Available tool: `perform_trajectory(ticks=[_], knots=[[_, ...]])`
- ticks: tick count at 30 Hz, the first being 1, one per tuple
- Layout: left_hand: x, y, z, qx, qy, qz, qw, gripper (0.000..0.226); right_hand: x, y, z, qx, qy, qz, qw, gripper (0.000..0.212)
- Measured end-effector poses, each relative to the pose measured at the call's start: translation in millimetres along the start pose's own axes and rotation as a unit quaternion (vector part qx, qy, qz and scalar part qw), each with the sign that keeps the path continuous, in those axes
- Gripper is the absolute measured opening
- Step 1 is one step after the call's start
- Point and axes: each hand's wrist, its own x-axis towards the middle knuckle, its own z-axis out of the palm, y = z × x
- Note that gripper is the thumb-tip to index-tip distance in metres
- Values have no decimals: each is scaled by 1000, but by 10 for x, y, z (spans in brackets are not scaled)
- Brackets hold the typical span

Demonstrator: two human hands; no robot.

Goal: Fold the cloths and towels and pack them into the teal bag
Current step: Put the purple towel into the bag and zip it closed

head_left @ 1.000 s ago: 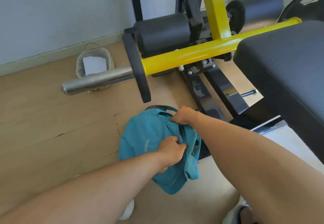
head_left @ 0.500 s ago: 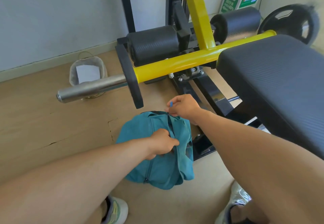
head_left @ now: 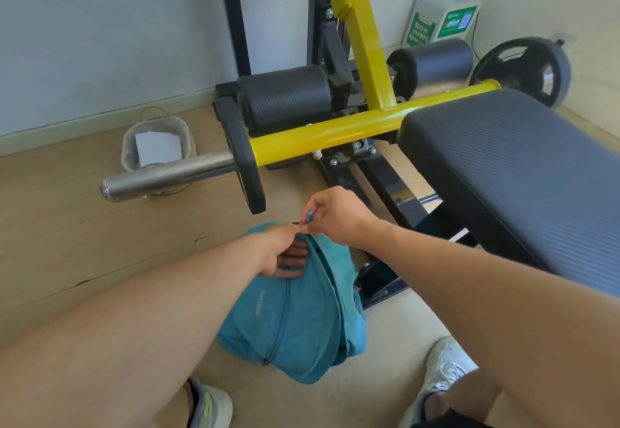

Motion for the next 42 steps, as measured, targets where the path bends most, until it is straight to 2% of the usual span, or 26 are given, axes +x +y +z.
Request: perform_trajectory(ticks=[2, 3, 9, 12, 15, 17, 19, 21, 23, 25, 29, 31, 33, 35, 37, 39, 41, 42], knots=[[6, 19, 49, 4, 16, 19, 1000, 15, -46, -3, -14, -50, -31, -27, 998, 11], [-1, 38, 68, 4, 27, 30, 999, 14, -66, -3, -24, -79, -46, -43, 995, 11], [-98, 104, 28, -41, 65, 27, 997, 24, -250, -115, -154, -197, -135, -106, 965, 17], [-50, 110, -34, -100, 101, 43, 989, 22, -372, -140, -286, -169, -156, -102, 968, 13], [-43, 139, -51, -106, 128, 55, 984, 16, -433, -126, -384, -76, -100, -76, 989, 11], [-126, 168, -42, -33, 103, 47, 993, 34, -421, -130, -401, -16, -40, -71, 997, 11], [-258, 228, -36, 70, 28, 15, 997, 55, -381, -157, -409, -12, -6, -82, 997, 12], [-370, 267, -37, 154, -43, 0, 987, 54, -349, -196, -423, -26, 3, -88, 996, 12], [-446, 275, -19, 171, -50, 27, 984, 35, -332, -218, -451, -28, -16, -87, 996, 12], [-472, 257, 7, 148, -14, 76, 986, 19, -340, -240, -440, -50, -50, -92, 993, 12], [-414, 269, -17, 83, 78, 134, 984, 18, -412, -281, -326, -152, -68, -149, 975, 13], [-355, 293, -84, 39, 128, 155, 979, 17, -475, -261, -215, -188, -102, -164, 963, 12], [-278, 306, -170, 2, 172, 173, 970, 16, -528, -227, -101, -179, -139, -163, 960, 9], [-248, 298, -215, -1, 189, 175, 966, 17, -542, -223, -41, -135, -141, -149, 969, 8], [-268, 265, -215, 74, 162, 155, 972, 27, -527, -246, -55, -73, -88, -136, 984, 11], [-398, 212, -169, 204, 78, 99, 971, 28, -519, -282, -98, -47, -29, -141, 989, 10], [-537, 163, -119, 302, -7, 51, 952, 25, -531, -307, -136, -42, -15, -152, 987, 10], [-566, 157, -114, 328, -26, 51, 943, 24, -545, -313, -162, -38, -21, -154, 987, 11]])
